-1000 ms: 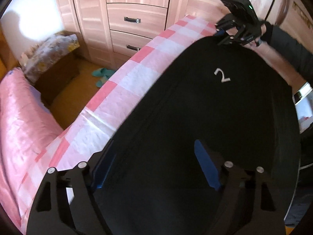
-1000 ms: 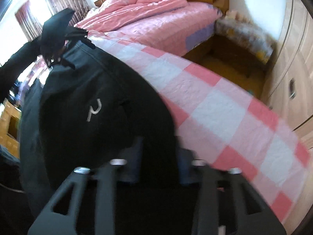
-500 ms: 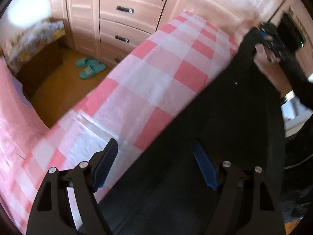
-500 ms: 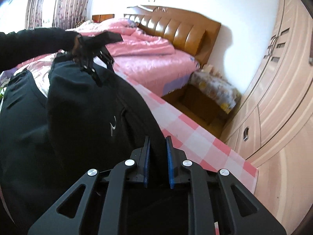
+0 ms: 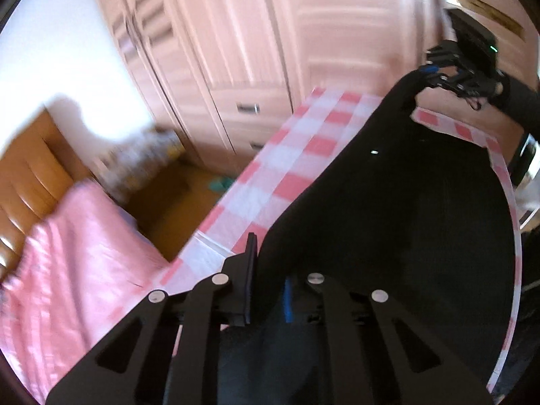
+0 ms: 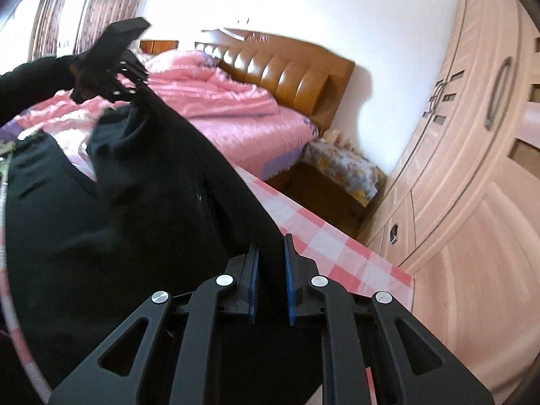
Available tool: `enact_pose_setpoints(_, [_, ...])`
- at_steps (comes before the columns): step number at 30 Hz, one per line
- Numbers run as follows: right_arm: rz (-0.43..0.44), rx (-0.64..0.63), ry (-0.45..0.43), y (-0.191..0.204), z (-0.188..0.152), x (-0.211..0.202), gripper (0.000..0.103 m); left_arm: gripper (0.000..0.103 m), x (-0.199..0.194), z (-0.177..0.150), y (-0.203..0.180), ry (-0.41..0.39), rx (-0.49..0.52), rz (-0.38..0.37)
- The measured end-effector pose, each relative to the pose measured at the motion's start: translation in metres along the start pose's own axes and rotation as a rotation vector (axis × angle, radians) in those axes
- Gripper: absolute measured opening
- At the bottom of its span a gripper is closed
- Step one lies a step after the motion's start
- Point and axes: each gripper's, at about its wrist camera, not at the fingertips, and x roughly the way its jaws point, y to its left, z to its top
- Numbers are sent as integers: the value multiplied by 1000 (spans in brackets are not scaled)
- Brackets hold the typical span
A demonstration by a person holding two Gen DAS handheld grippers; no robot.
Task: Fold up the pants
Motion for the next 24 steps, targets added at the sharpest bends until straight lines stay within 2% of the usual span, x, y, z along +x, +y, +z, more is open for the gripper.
enact_pose_setpoints(3, [4, -22, -7, 22, -15, -35, 13, 11, -56, -14, -74, -38, 70, 90])
enact_pose_setpoints(8, [66, 24, 23, 71, -66, -81, 13, 10, -88, -62, -178, -3, 99, 107])
enact_pose_setpoints(12, [88, 17, 128, 106, -109, -76, 13, 10, -65, -113, -248, 85, 66, 64])
enact_pose_setpoints(15, [102, 24, 187, 122, -133, -59, 13, 10, -34, -143, -271, 165, 66, 66])
enact_pose_setpoints(16, [96, 23, 195, 128, -136, -58, 14, 10, -24, -150, -274, 179, 54, 68])
enact_pose_setpoints(17, [93, 27, 204, 131, -138, -58, 15, 11, -25, -155, -275, 158, 35, 78])
enact_pose_setpoints(19, [100, 51, 228, 132, -137, -59, 20, 15, -30, -154, -266, 140, -45, 58])
enact_pose_setpoints(20, [105, 62, 232, 133, -137, -63, 27, 16, -34, -153, -264, 120, -57, 67])
enact_pose_setpoints(21, [111, 74, 234, 132, -137, -67, 41, 17, -39, -151, -262, 103, -70, 77])
enact_pose_setpoints(23, [121, 122, 210, 130, -142, -83, 60, 21, -46, -148, -263, 90, -77, 103])
enact_pose_setpoints(24, [118, 155, 192, 125, -144, -90, 65, 23, -49, -148, -267, 85, -82, 121])
